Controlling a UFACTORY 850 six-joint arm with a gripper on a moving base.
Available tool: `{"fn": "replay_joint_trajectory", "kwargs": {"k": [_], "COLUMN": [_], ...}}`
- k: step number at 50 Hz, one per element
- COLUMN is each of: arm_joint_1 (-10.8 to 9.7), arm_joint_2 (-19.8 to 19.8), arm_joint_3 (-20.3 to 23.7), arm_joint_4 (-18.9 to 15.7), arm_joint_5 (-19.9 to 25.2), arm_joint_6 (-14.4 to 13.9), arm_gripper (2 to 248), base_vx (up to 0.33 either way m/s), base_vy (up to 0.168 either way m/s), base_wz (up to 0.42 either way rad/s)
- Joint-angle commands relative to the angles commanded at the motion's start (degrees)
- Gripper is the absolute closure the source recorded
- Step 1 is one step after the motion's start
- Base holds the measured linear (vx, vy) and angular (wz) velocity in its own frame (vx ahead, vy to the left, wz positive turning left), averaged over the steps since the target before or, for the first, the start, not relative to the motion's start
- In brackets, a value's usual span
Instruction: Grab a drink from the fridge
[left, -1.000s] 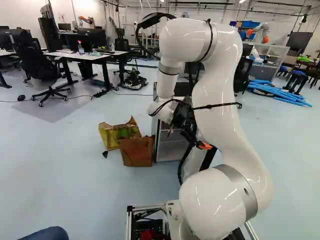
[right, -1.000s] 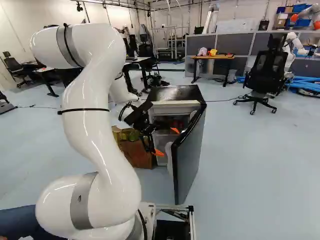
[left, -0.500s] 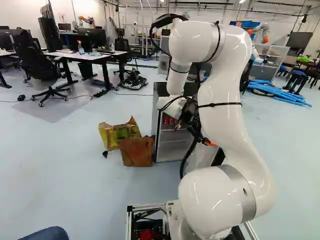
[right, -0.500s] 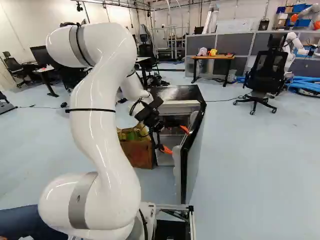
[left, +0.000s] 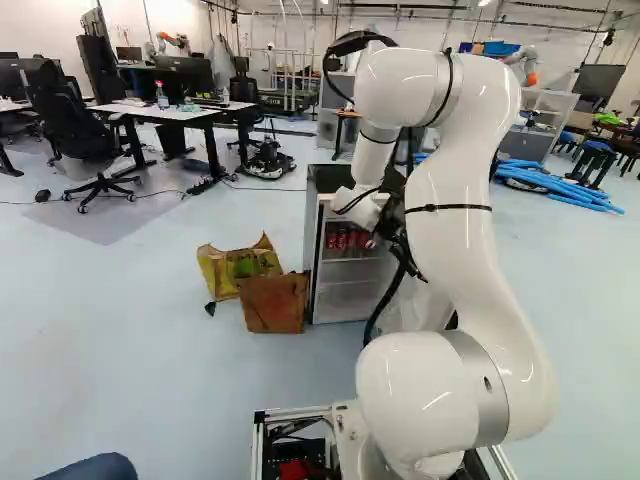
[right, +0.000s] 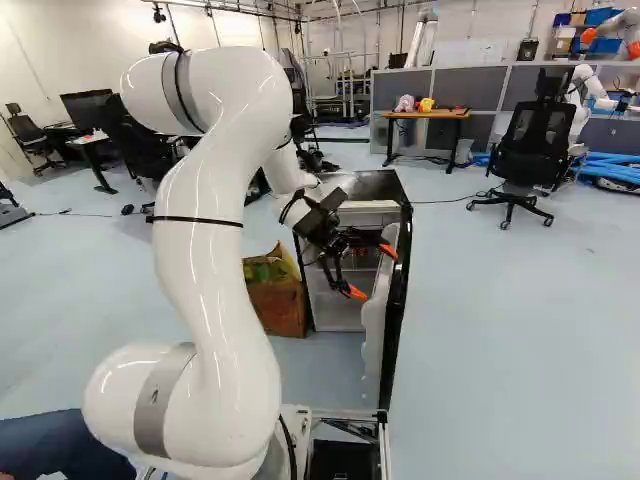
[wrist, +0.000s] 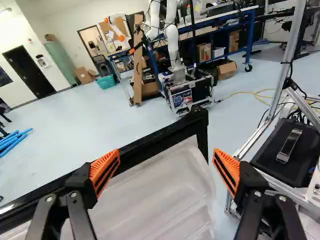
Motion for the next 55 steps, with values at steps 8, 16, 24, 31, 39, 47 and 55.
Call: {"fn": "replay_joint_trajectory", "kwargs": {"k": [8, 16, 24, 31, 39, 47, 55], "arm_joint_1": [-1.85, -3.63, -5.32, -6.74, -8.33, -9.80, -11.25], "arm_joint_2": [-0.41, -0.85, -1.32, -1.75, -2.28, -2.80, -3.34], "arm_joint_3": [-1.35, -2.70, -4.05, -5.24, -6.63, -7.99, -9.40], "arm_joint_4": [-0.74, -1.48, -2.21, -2.57, -2.57, -2.57, -2.57], "arm_joint_5": [-1.45, -3.13, -4.84, -5.50, -5.24, -3.48, -3.32], "arm_joint_6": [0.00, 0.00, 0.00, 0.00, 0.00, 0.00, 0.00], "arm_gripper": [3, 3, 3, 3, 3, 3, 3], "base_vx": [0.000, 0.000, 0.000, 0.000, 0.000, 0.000, 0.000], "base_vy": [0.000, 0.000, 0.000, 0.000, 0.000, 0.000, 0.000], "base_wz": [0.000, 0.000, 0.000, 0.000, 0.000, 0.000, 0.000]}}
